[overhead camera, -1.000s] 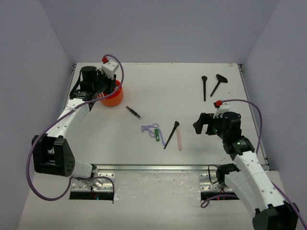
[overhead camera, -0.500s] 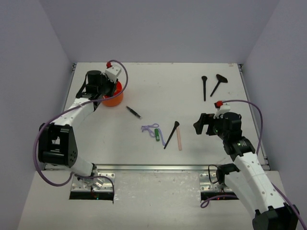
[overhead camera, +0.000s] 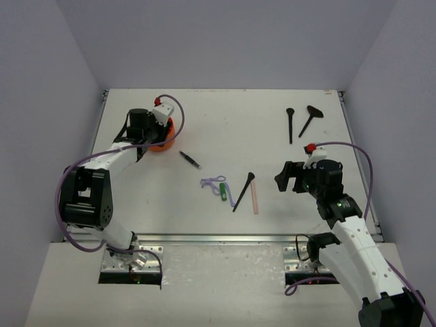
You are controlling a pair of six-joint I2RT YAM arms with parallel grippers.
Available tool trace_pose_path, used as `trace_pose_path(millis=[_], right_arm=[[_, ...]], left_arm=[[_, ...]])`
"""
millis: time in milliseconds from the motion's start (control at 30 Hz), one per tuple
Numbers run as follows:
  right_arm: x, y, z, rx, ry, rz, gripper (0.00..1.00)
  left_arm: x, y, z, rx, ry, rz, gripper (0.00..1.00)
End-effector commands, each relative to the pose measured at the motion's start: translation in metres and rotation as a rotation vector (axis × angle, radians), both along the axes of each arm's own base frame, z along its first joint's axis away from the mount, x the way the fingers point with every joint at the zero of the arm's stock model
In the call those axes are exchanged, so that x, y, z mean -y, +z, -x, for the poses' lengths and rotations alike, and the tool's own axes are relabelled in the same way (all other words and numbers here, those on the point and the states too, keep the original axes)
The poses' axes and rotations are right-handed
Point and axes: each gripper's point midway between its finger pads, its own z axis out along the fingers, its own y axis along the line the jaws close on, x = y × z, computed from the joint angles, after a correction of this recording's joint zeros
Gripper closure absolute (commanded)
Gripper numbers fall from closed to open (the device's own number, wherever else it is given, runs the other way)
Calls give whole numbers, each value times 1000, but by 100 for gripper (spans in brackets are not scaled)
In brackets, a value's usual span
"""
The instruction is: Organize the makeup
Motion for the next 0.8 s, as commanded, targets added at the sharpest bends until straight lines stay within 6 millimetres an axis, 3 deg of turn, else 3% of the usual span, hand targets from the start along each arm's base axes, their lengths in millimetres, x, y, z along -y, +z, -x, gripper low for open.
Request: trace_pose_path(millis=[0,67,267,433,500,567,767], right_arm=[[-2,5,-4,22,5,-6,1],[-4,1,-4,6,11,-12,1],[-14,-4,-2,-44,23,-78,5],[-39,2,-2,-92,88,-126,47],[-49,-2,-4,-101,84,-71,50],[-79,-9,3,-113,163,-20,48],[-148,-43,8,-248,320,168,34]], left_arm=[[0,46,-7,137,17,47,51],[6,70,-6,181,10,95,40],[35,130,11,256,-77,278,25],[42,158,27,279,-92,338,25],[41,157,36,246,-84,337,25],[38,158,43,243,-82,316,23],[14,148,63,286,-9,202,15]])
